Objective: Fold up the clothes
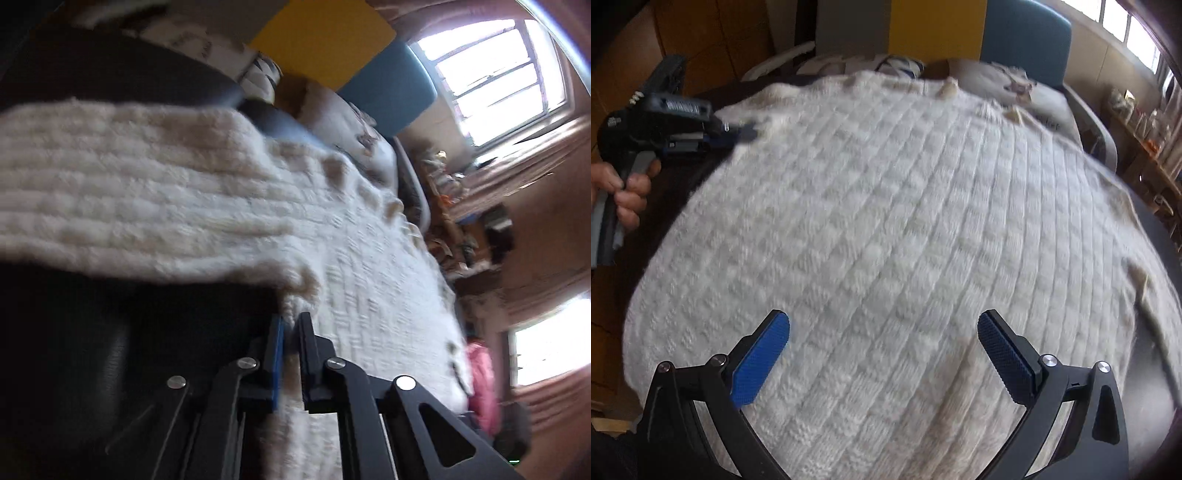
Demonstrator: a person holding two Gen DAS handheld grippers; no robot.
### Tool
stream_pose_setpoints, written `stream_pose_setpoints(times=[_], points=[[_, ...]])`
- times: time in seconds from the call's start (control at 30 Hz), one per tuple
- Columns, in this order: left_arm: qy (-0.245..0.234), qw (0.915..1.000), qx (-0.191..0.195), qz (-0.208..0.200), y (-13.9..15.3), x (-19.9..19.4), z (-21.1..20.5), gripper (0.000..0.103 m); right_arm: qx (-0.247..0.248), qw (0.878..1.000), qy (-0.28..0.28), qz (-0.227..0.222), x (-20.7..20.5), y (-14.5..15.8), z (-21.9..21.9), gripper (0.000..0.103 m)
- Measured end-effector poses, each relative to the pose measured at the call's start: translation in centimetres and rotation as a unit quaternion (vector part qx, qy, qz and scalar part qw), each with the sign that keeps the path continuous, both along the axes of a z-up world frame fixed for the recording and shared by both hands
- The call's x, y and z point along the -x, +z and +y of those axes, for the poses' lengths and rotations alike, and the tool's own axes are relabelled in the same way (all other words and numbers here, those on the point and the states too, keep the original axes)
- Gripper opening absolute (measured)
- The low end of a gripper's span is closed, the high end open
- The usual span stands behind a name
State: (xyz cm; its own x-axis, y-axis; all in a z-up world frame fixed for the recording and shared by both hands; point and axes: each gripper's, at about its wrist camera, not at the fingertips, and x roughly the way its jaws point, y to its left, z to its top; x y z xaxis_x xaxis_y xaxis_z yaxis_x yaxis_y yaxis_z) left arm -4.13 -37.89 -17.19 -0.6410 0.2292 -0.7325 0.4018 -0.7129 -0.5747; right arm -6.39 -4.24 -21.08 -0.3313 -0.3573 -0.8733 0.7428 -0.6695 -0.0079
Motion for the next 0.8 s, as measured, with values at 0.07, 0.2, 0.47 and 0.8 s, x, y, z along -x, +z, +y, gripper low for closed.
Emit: stream_pose_setpoints(times=[0.07,0.2,0.47,0.8], points=[[0.007,0.9978,0.064,-0.015,0.3,-0.3,0.9,0.004,-0.028,1.0,0.002,0.001,0.4,-0.9,-0.5,0.103],[-0.02,0.9941,0.105,-0.019,1.2,0.2,2.8,0.005,-0.02,0.999,-0.004,-0.029,1.1,-1.6,0.2,0.103],[-0.003,0.9997,0.014,0.022,2.4,-2.2,0.1,0.018,0.03,0.997,0.066,-0.013,1.8,1.1,-6.4,0.103],[0.264,0.9635,-0.045,-0.007,1.8,-20.3,-19.7,0.039,0.048,0.992,0.11,-0.043,2.6,-0.2,-11.9,0.103]])
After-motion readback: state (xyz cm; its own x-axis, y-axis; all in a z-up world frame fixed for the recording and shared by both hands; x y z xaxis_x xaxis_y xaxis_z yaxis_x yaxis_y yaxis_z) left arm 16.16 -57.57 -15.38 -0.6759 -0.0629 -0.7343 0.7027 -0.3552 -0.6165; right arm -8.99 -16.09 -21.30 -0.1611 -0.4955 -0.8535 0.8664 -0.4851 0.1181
